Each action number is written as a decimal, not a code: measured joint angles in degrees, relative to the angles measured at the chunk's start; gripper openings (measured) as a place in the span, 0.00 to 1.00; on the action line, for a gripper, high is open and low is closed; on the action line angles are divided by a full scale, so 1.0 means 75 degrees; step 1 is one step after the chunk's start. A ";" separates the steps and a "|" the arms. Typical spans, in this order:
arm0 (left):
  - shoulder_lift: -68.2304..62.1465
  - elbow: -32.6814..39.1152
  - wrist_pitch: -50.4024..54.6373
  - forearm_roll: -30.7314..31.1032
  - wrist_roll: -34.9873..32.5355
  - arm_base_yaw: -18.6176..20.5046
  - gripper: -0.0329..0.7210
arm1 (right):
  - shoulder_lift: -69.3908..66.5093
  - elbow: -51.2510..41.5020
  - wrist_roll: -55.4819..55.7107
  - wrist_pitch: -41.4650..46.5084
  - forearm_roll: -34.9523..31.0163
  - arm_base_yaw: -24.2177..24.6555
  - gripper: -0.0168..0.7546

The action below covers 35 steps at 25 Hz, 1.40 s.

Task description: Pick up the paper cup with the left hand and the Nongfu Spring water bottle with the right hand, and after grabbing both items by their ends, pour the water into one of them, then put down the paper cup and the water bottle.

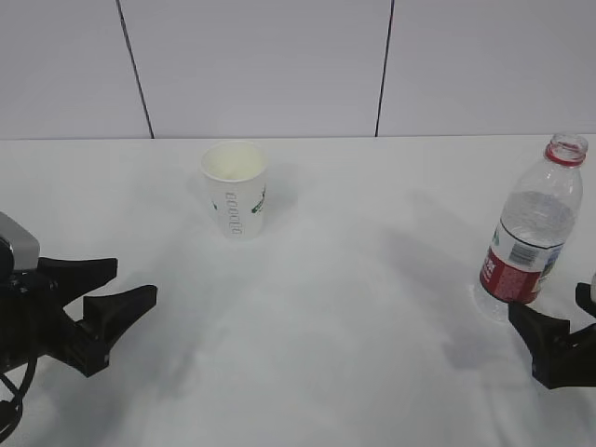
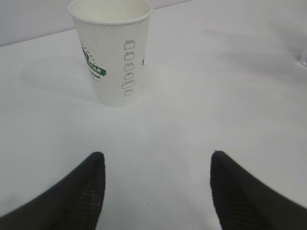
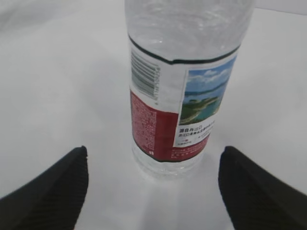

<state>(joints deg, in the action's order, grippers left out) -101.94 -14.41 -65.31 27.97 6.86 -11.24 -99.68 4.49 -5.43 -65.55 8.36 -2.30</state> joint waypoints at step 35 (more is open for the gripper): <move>0.0000 0.0000 -0.0018 0.0005 0.0000 0.0000 0.72 | -0.0854 0.1248 -0.0029 -0.0036 -0.0080 0.0000 0.85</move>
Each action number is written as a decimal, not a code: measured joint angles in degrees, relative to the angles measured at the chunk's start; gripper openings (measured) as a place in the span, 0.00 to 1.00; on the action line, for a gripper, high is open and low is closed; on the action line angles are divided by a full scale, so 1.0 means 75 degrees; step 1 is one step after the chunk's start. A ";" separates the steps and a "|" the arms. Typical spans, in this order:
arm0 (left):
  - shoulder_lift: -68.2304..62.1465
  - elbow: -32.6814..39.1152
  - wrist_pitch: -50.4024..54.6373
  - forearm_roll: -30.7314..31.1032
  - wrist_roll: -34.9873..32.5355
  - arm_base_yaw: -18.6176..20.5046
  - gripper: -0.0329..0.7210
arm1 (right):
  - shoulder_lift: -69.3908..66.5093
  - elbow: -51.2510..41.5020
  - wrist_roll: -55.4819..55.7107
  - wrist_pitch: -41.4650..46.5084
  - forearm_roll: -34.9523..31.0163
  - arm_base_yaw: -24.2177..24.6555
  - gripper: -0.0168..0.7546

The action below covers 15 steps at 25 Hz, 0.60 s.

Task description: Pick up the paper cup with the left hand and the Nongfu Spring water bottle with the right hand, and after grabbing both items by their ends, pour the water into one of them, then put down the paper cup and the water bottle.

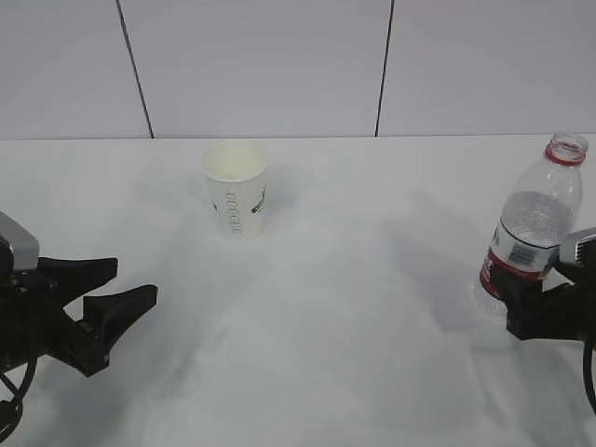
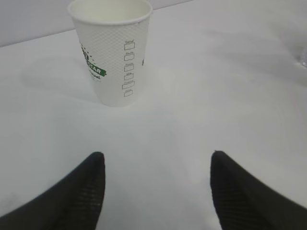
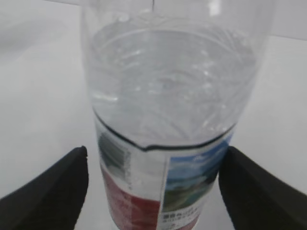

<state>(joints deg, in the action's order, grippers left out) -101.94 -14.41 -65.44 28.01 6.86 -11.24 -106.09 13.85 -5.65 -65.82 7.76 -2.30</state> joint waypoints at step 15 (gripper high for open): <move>0.0000 0.0000 0.0000 0.0000 0.0000 0.0000 0.72 | -0.0845 0.1060 0.0218 0.0000 -0.0067 0.0000 0.84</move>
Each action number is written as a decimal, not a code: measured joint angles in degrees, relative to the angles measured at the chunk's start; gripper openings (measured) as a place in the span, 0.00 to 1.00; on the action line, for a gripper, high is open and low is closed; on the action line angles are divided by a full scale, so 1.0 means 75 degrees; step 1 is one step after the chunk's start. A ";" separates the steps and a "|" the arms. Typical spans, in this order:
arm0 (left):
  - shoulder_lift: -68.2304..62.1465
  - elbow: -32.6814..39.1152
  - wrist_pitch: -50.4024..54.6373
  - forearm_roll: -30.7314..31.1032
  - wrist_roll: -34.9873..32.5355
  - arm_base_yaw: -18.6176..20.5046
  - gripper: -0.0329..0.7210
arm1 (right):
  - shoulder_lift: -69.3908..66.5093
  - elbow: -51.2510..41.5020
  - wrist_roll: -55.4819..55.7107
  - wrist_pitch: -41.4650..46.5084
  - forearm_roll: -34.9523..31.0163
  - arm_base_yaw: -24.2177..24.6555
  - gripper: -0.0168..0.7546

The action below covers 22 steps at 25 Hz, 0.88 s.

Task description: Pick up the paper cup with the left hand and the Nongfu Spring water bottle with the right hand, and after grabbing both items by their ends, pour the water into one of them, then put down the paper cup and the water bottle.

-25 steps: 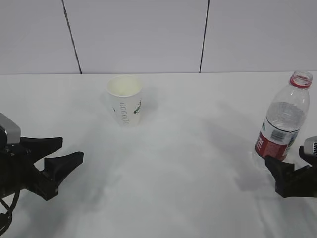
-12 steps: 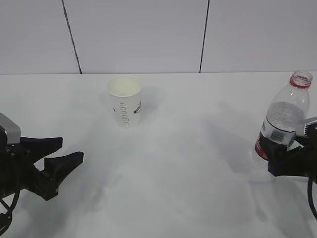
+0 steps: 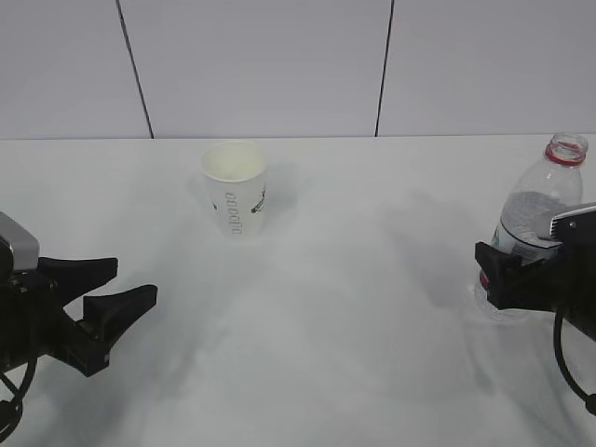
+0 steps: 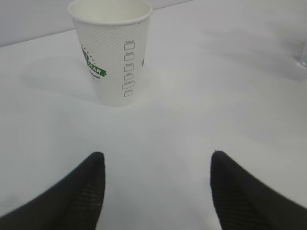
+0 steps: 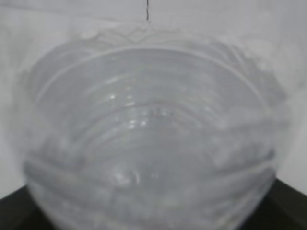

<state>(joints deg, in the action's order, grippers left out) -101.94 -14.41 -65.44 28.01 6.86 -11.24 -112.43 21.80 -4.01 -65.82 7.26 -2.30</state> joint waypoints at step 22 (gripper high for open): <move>0.0000 0.0000 0.0000 0.0000 0.0000 0.0000 0.72 | 0.0158 -0.0230 0.0097 0.0114 0.0374 0.0000 0.65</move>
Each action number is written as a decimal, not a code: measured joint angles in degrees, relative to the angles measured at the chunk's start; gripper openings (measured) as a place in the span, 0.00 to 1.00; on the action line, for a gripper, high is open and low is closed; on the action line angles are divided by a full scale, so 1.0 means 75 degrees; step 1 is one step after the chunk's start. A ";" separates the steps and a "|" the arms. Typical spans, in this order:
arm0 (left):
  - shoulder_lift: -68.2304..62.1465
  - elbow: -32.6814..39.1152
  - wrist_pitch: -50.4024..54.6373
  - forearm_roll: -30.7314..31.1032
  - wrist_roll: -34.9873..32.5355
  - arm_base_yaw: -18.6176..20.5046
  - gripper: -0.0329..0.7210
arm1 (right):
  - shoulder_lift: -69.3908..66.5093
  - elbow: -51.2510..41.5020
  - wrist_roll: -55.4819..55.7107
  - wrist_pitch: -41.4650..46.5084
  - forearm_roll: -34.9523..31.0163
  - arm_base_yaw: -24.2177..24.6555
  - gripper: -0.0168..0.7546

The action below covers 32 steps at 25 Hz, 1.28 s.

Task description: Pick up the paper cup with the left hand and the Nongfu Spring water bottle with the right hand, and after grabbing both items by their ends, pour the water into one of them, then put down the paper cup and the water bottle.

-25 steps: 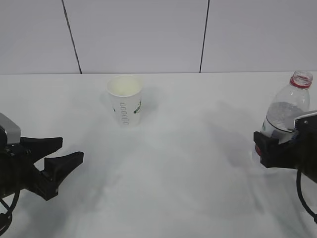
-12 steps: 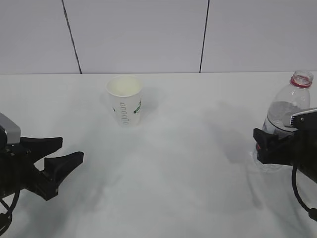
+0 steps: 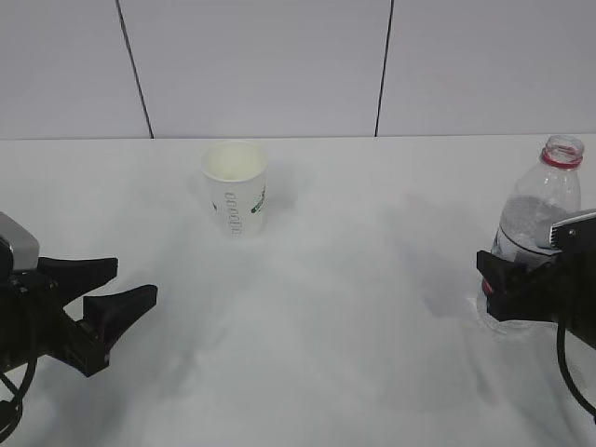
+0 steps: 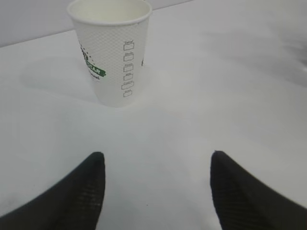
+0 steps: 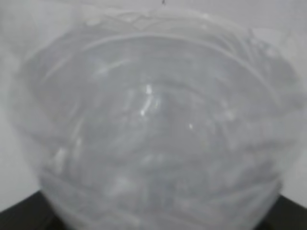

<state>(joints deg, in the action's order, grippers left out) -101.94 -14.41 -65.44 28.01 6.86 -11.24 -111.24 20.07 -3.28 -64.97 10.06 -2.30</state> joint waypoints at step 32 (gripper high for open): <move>-0.0787 -0.0368 -0.0003 -0.0601 0.0000 0.0000 0.94 | 0.1731 -0.0463 0.0175 0.0269 0.1026 0.0000 0.65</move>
<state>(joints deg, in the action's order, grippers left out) -107.84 -17.17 -65.47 23.50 6.86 -11.24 -98.26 16.59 -1.97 -62.95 17.75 -2.30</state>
